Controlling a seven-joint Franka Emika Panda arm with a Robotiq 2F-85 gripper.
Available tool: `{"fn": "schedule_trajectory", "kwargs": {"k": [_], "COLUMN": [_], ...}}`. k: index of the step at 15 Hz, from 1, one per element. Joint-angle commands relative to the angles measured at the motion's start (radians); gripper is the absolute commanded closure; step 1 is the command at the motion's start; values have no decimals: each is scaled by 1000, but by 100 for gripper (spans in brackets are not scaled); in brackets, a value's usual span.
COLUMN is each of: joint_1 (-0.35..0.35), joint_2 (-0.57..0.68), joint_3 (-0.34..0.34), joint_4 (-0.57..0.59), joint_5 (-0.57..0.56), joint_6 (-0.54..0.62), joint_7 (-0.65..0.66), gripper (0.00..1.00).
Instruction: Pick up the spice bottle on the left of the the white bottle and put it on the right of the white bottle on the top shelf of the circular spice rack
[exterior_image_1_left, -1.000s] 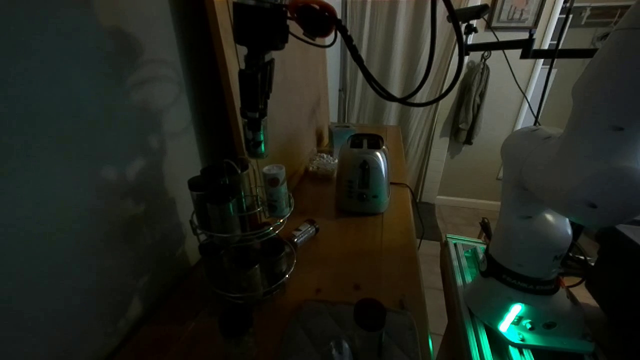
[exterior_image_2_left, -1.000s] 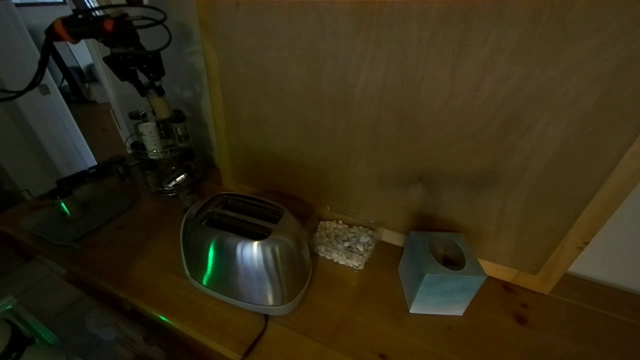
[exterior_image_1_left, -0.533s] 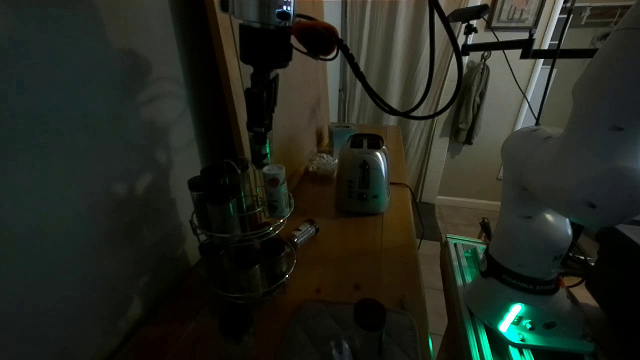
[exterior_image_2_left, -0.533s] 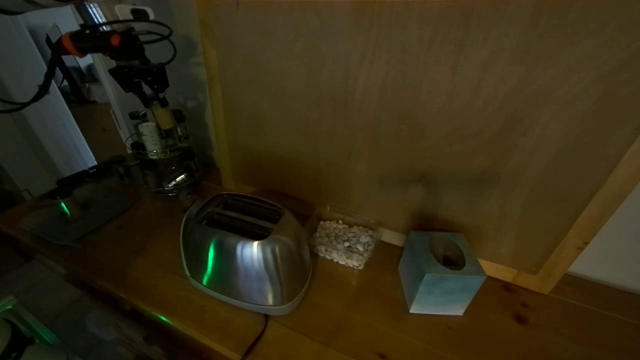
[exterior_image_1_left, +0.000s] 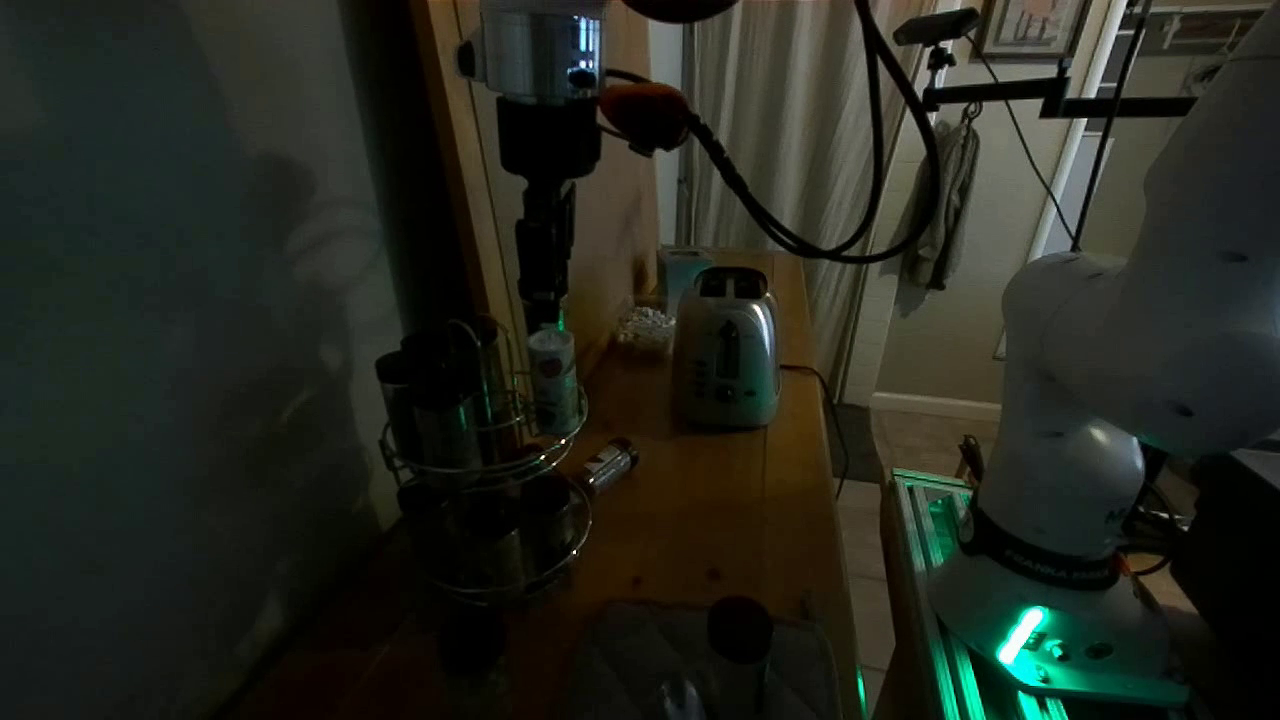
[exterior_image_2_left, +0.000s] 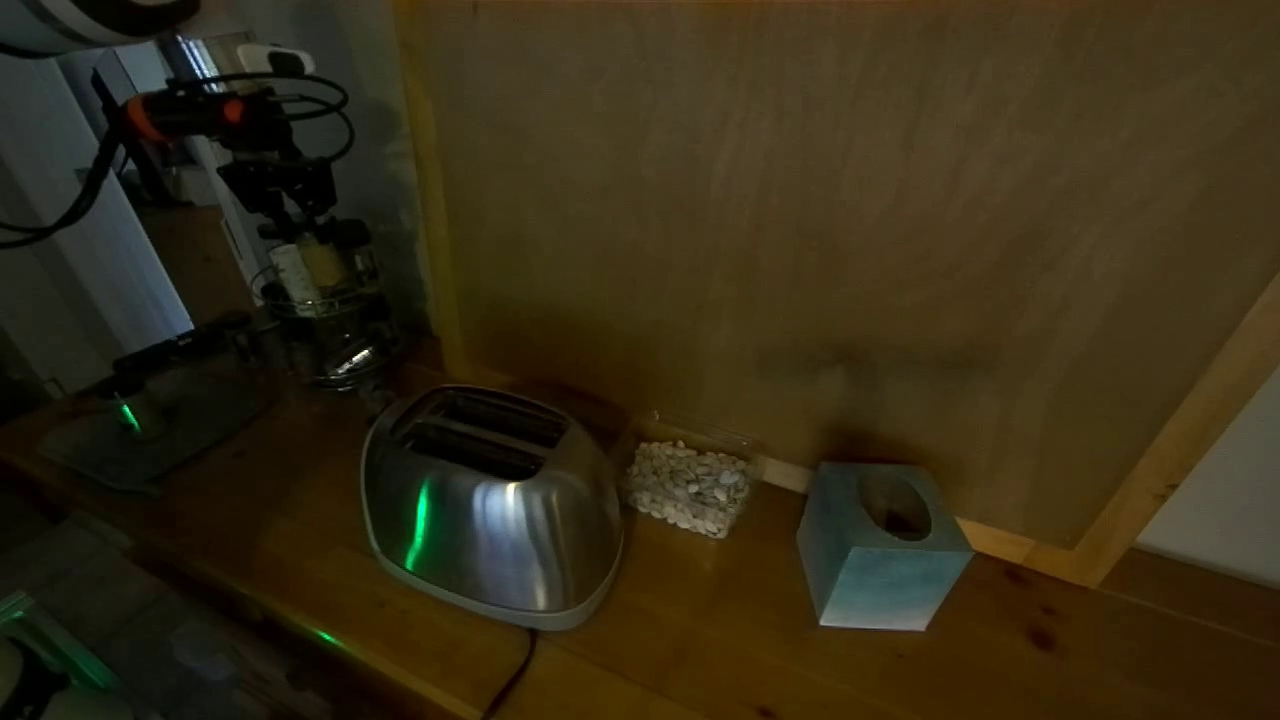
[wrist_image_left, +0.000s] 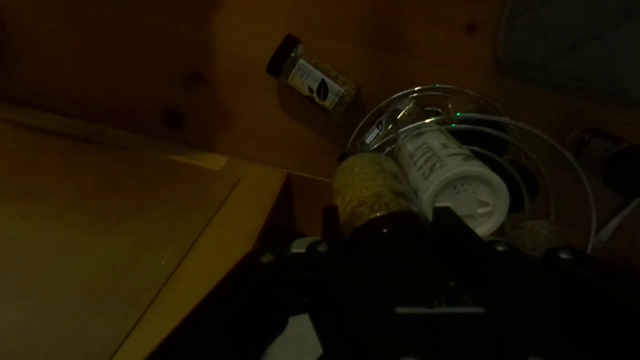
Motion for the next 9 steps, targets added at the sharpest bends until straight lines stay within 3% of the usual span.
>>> {"fn": "schedule_trajectory", "kwargs": {"k": [1,9], "joint_1": [7,6], "joint_2": [-25,-16], "joint_3": [-8,-12], "joint_4": [-24,-51], "joint_5": [34,77], "joint_6": [-4,33], "joint_7": [-3,1], "gripper": [76,76]}}
